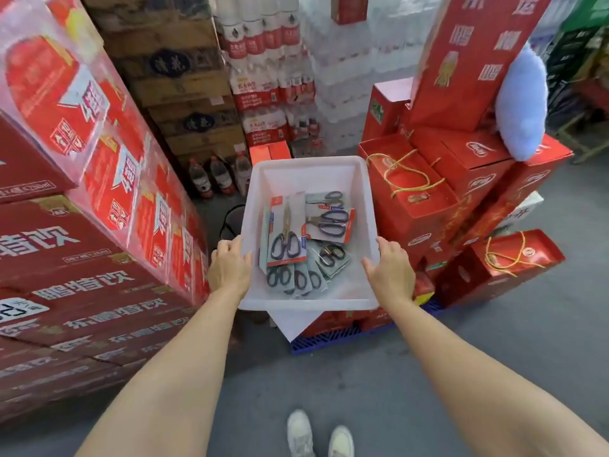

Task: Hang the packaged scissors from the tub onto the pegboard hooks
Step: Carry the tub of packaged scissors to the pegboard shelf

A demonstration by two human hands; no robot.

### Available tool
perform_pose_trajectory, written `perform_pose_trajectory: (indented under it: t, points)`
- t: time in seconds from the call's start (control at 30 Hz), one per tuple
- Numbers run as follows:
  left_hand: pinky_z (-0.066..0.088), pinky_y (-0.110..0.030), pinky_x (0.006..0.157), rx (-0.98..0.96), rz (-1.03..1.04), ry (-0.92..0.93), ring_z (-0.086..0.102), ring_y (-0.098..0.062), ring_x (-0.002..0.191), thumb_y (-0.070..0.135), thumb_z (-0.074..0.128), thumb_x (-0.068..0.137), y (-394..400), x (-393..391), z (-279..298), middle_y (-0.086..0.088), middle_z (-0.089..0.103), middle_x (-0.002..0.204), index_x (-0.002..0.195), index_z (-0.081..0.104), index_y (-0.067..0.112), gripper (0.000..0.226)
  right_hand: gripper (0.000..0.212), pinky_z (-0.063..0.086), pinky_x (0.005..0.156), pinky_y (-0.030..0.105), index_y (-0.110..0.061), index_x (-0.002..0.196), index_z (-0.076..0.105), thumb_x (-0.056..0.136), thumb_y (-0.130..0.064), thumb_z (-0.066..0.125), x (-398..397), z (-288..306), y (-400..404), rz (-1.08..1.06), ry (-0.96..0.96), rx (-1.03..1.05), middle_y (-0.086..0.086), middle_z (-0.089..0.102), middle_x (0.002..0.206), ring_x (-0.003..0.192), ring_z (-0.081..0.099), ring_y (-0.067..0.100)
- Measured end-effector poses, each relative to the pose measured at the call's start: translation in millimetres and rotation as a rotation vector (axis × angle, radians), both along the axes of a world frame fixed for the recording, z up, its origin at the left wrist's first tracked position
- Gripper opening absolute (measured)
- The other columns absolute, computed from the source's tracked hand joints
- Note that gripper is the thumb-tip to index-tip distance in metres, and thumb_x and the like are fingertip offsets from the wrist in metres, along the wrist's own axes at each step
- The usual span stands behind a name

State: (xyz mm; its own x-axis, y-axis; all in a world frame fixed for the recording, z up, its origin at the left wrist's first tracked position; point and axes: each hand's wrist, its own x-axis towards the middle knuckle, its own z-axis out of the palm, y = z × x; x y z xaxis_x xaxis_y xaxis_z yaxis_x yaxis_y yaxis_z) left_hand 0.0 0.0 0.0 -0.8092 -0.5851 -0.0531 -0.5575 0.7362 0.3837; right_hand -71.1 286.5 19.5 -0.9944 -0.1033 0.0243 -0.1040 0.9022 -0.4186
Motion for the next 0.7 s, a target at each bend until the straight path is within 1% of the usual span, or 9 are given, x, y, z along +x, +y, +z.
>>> perform_pose_trajectory:
  t: [0.1, 0.2, 0.27, 0.33, 0.4, 0.47, 0.57, 0.63, 0.7]
  points:
    - [0.044, -0.042, 0.082, 0.018, 0.026, 0.036, 0.047, -0.032, 0.111, 0.026, 0.05, 0.098, -8, -29, -17, -0.009, 0.042, 0.134, 0.146, 0.034, 0.023, 0.051, 0.059, 0.047, 0.081, 0.04, -0.016, 0.142, 0.04, 0.089, -0.026, 0.065, -19, -16, -10, -0.066, 0.041, -0.001, 0.009, 0.051, 0.127, 0.109, 0.048, 0.03]
    - [0.044, -0.044, 0.085, 0.076, 0.045, 0.008, 0.046, -0.035, 0.114, 0.031, 0.045, 0.1, -11, -53, -33, -0.011, 0.041, 0.137, 0.149, 0.025, 0.026, 0.054, 0.065, 0.045, 0.07, 0.037, -0.021, 0.15, 0.027, 0.093, -0.024, 0.058, -35, -31, -20, -0.099, -0.011, 0.005, 0.008, 0.047, 0.125, 0.104, 0.052, 0.03]
    - [0.045, -0.045, 0.085, 0.093, 0.076, -0.007, 0.048, -0.035, 0.113, 0.036, 0.041, 0.1, -16, -61, -41, -0.013, 0.043, 0.136, 0.151, 0.019, 0.028, 0.057, 0.065, 0.04, 0.063, 0.034, -0.025, 0.153, 0.021, 0.096, -0.025, 0.053, -43, -40, -22, -0.122, -0.039, 0.018, 0.008, 0.048, 0.119, 0.09, 0.056, 0.03]
    - [0.049, -0.045, 0.081, 0.111, 0.081, -0.02, 0.054, -0.035, 0.1, 0.039, 0.042, 0.099, -22, -65, -50, -0.015, 0.046, 0.127, 0.152, 0.012, 0.033, 0.061, 0.064, 0.038, 0.061, 0.034, -0.027, 0.153, 0.019, 0.098, -0.026, 0.05, -48, -48, -23, -0.142, -0.076, 0.018, 0.009, 0.049, 0.112, 0.075, 0.054, 0.029]
    - [0.05, -0.042, 0.075, 0.123, 0.061, -0.013, 0.054, -0.033, 0.084, 0.04, 0.047, 0.098, -26, -66, -58, -0.014, 0.047, 0.114, 0.152, 0.009, 0.037, 0.066, 0.063, 0.038, 0.062, 0.035, -0.03, 0.153, 0.017, 0.099, -0.027, 0.049, -51, -52, -24, -0.15, -0.088, 0.014, 0.009, 0.049, 0.103, 0.074, 0.055, 0.031]
    - [0.05, -0.042, 0.075, 0.134, 0.047, 0.035, 0.054, -0.033, 0.079, 0.038, 0.053, 0.096, -30, -65, -64, -0.014, 0.049, 0.105, 0.152, 0.009, 0.039, 0.072, 0.062, 0.038, 0.063, 0.035, -0.031, 0.153, 0.019, 0.098, -0.027, 0.049, -53, -52, -24, -0.16, -0.08, 0.001, 0.008, 0.046, 0.094, 0.077, 0.057, 0.034]
    - [0.049, -0.039, 0.074, 0.166, 0.069, 0.096, 0.052, -0.028, 0.078, 0.032, 0.061, 0.093, -31, -56, -64, -0.014, 0.052, 0.1, 0.154, 0.014, 0.037, 0.076, 0.061, 0.038, 0.063, 0.035, -0.03, 0.152, 0.023, 0.098, -0.027, 0.05, -50, -50, -24, -0.155, -0.057, -0.03, 0.007, 0.045, 0.088, 0.072, 0.051, 0.029]
    - [0.047, -0.037, 0.075, 0.187, 0.092, 0.129, 0.056, -0.03, 0.082, 0.029, 0.063, 0.093, -27, -43, -57, -0.015, 0.055, 0.102, 0.154, 0.018, 0.034, 0.076, 0.061, 0.04, 0.063, 0.036, -0.03, 0.152, 0.025, 0.097, -0.026, 0.052, -44, -49, -23, -0.144, -0.052, -0.067, 0.008, 0.046, 0.087, 0.072, 0.05, 0.029]
    - [0.048, -0.039, 0.079, 0.192, 0.122, 0.187, 0.059, -0.034, 0.092, 0.026, 0.064, 0.092, -20, -24, -46, -0.018, 0.057, 0.108, 0.154, 0.022, 0.03, 0.075, 0.062, 0.042, 0.063, 0.038, -0.03, 0.152, 0.027, 0.096, -0.025, 0.054, -37, -45, -21, -0.113, -0.025, -0.1, 0.009, 0.048, 0.086, 0.073, 0.053, 0.032]
